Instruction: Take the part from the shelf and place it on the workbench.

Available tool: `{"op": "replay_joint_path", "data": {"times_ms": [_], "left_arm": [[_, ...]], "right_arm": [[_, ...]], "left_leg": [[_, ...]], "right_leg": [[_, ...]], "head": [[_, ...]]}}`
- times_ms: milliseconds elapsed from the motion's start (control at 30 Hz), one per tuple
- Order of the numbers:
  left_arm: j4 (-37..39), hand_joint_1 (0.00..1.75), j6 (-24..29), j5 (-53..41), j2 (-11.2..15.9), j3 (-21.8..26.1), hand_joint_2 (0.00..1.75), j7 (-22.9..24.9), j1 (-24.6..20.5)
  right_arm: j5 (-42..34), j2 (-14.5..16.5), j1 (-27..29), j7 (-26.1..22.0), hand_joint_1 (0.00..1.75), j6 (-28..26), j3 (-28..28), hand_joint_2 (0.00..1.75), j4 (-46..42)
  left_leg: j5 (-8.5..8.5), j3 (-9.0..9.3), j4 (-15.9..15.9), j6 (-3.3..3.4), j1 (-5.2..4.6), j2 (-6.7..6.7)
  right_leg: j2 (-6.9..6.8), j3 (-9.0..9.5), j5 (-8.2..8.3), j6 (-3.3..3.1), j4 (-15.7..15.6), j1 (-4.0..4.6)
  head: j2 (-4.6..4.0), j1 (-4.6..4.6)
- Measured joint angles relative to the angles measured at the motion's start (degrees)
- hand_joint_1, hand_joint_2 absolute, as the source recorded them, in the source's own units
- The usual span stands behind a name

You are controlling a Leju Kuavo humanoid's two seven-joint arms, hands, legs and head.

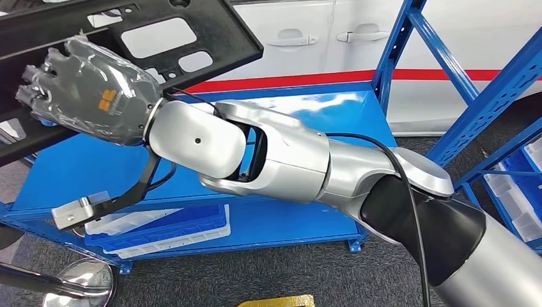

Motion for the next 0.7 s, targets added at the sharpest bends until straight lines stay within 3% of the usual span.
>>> {"op": "replay_joint_path", "data": {"times_ms": [700], "left_arm": [[0.0,0.0,0.79,-1.02,-0.09,0.0,1.75,-0.45,0.0]], "right_arm": [[0.0,-2.27,1.5,1.4,1.75,-1.84,0.19,1.75,-3.08]], "left_leg": [[0.0,0.04,0.0,0.0,0.0,0.0]], "right_leg": [[0.0,0.05,0.0,0.0,-0.03,0.0]], "head": [[0.0,0.01]]}}
